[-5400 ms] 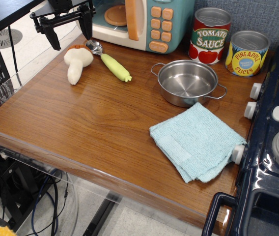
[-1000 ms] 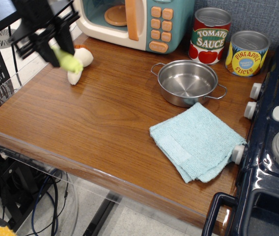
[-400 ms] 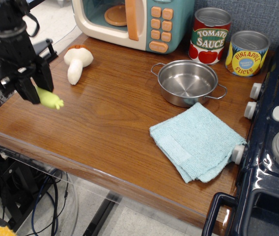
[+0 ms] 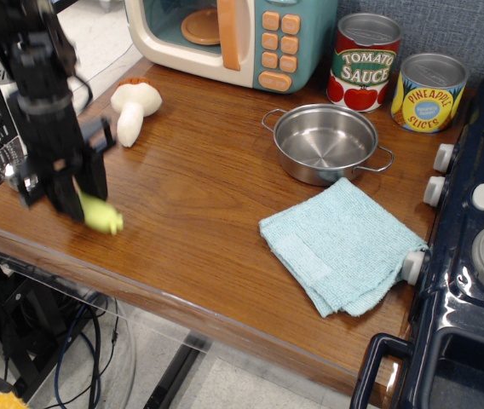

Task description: Move the spoon near the corner of the table.

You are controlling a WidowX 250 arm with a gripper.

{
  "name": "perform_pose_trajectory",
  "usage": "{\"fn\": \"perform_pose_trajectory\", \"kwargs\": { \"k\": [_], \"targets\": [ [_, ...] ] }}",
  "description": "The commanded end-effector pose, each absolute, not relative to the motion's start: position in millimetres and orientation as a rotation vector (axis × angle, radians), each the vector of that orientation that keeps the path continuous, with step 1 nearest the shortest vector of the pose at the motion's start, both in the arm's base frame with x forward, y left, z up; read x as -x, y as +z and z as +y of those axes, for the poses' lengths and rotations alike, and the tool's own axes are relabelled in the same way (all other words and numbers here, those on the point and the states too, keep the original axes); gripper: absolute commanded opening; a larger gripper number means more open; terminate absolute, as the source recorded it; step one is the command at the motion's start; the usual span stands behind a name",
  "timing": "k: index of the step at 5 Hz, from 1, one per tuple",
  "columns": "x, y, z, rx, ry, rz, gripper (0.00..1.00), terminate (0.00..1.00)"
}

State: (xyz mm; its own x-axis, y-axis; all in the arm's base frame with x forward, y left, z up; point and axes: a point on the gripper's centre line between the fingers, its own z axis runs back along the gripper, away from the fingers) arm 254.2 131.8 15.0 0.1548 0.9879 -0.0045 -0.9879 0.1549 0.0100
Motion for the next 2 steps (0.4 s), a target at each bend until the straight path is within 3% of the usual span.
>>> {"fn": "perform_pose_trajectory", "kwargs": {
  "k": [1,2],
  "targets": [
    [-253.5,18.9,134.8,0.024,1.47,-0.031,1.0,0.0],
    [-255.0,21.7,130.9,0.035,1.442,-0.034,1.0,0.0]
  ]
}}
